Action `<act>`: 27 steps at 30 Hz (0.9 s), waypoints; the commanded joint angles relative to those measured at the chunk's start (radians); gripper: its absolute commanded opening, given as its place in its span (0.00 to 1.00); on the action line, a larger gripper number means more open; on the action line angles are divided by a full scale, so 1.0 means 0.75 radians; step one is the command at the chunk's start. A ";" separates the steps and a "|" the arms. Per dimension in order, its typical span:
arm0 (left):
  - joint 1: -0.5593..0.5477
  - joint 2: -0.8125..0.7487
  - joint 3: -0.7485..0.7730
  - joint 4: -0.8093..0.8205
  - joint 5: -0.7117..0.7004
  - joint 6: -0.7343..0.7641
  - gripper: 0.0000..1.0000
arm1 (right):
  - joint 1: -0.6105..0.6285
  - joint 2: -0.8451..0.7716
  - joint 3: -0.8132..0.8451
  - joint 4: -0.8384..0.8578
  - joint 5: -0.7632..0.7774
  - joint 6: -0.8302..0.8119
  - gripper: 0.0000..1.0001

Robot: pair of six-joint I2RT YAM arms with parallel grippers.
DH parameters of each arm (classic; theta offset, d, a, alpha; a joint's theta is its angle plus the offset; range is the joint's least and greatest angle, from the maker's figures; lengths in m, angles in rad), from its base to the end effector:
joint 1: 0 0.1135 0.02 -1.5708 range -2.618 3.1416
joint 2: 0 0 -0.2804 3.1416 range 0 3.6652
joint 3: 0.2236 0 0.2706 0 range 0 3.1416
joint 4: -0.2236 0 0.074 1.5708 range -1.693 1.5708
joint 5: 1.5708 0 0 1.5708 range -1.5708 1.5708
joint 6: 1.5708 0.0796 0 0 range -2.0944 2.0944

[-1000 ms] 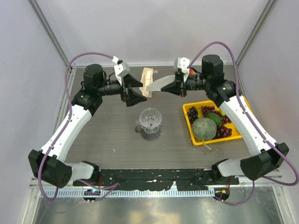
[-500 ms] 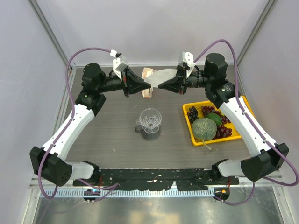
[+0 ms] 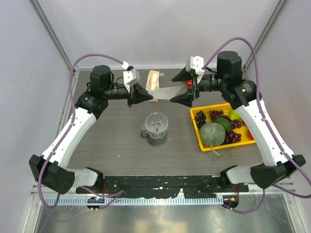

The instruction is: Place the coffee filter in the dripper

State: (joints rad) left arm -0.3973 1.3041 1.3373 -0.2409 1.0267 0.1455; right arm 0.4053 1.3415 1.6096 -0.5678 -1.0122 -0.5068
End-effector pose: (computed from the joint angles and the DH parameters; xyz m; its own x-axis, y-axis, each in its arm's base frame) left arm 0.2692 -0.1868 0.4290 -0.0472 0.1012 -0.9937 0.9896 0.1402 -0.0327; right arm 0.2544 0.1826 0.4800 0.2256 -0.1831 -0.9569 -0.9654 0.0900 -0.2449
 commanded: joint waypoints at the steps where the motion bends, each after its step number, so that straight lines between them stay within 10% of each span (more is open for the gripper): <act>1: 0.000 -0.072 0.052 -0.276 -0.160 0.622 0.00 | -0.003 -0.022 0.177 -0.320 0.055 -0.204 0.90; 7: -0.002 -0.206 -0.120 0.044 -0.291 1.229 0.00 | -0.015 0.070 0.382 -0.423 0.012 0.035 0.95; 17: -0.188 -0.391 -0.353 0.182 0.042 2.227 0.00 | -0.068 0.355 0.719 -0.621 -0.141 0.140 0.99; 27: -0.266 -0.375 -0.392 0.274 0.091 2.393 0.00 | 0.067 0.435 0.771 -1.315 -0.158 -0.470 0.99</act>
State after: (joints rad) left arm -0.5854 1.0218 1.0370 -0.1200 1.0389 1.8519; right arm 0.4088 1.6619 2.1307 -1.2514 -1.1130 -0.6399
